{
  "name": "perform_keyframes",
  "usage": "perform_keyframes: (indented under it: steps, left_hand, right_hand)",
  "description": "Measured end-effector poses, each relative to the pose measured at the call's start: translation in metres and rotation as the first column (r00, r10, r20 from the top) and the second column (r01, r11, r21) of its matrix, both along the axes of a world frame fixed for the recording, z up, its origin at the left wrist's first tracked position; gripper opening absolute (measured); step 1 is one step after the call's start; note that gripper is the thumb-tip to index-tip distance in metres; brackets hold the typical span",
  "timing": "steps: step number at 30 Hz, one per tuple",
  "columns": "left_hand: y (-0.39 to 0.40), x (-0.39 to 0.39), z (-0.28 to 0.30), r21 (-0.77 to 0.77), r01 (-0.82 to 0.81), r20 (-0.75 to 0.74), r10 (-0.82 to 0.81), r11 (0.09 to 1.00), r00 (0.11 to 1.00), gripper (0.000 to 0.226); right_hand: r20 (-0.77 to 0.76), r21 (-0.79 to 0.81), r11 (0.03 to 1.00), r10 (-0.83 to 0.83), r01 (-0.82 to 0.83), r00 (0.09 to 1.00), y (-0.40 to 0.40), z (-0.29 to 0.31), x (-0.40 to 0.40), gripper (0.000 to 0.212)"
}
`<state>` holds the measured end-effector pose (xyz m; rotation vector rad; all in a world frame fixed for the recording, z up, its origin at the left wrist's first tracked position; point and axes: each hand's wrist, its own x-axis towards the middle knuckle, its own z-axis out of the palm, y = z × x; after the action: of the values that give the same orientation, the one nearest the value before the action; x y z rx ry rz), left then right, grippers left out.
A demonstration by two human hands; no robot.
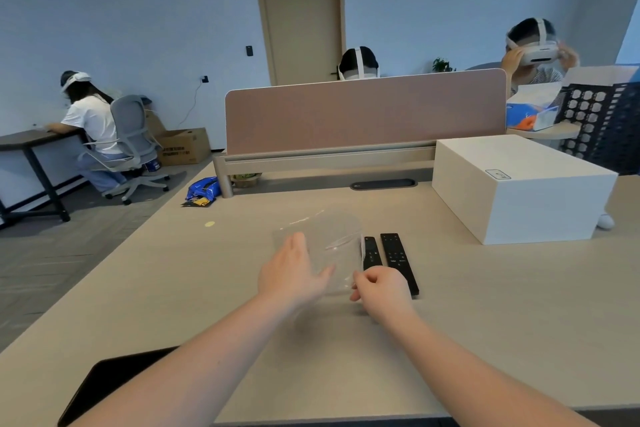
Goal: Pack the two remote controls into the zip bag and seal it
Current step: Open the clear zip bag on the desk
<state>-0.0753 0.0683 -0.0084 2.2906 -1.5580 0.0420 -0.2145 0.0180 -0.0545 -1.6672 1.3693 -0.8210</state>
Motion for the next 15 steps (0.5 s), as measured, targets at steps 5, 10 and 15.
perform_keyframes:
  steps: [5,10,15]
  left_hand:
    - [0.001,0.009,-0.012,0.194,-0.075,0.048,0.067,0.978,0.997,0.026]
    - [-0.002,0.032,-0.004,0.104,-0.167,-0.032,0.171,0.980,0.985,0.020]
    - [-0.001,0.067,0.011,-0.148,-0.216,-0.224,0.180,0.965,0.958,0.013]
  right_hand:
    - [-0.013,0.001,1.000,0.030,-0.030,0.999,-0.005,0.003,-0.002,0.031]
    - [-0.102,-0.018,1.000,0.012,-0.014,0.995,-0.010,0.001,-0.012,0.024]
    - [-0.093,-0.011,0.997,0.072,-0.073,0.993,-0.012,-0.009,-0.021,0.032]
